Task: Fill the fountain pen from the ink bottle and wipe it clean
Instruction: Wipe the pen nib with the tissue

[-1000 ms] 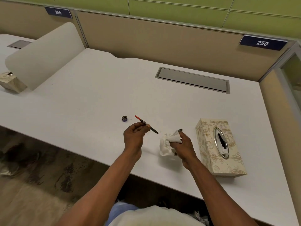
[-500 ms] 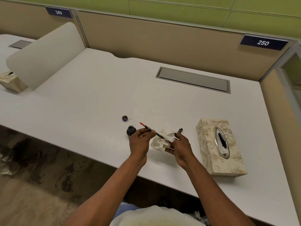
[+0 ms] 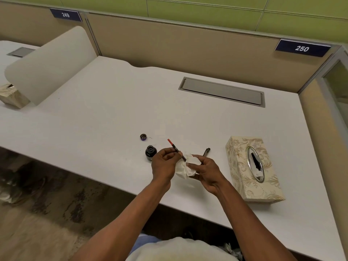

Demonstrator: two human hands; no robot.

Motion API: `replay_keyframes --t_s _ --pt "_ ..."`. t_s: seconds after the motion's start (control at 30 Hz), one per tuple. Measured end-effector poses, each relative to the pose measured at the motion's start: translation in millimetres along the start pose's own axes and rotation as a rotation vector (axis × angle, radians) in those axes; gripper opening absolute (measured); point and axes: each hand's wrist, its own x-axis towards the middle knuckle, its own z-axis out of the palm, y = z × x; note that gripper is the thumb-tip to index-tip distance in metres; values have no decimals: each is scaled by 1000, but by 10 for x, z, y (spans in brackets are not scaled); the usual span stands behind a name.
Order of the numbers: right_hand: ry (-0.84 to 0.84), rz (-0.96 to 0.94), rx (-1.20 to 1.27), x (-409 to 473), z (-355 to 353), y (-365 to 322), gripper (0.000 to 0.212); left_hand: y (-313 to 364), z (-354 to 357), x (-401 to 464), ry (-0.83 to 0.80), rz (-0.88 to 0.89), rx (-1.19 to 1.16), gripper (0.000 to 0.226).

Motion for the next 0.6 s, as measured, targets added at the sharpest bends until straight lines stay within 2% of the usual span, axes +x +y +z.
replay_keyframes --t_s 0.3,0.6 --pt "51 -81 -226 19 24 37 12 0 -10 0 4 21 34 20" --pt "185 -135 -145 -6 -4 42 4 142 -100 123 57 51 -18 20"
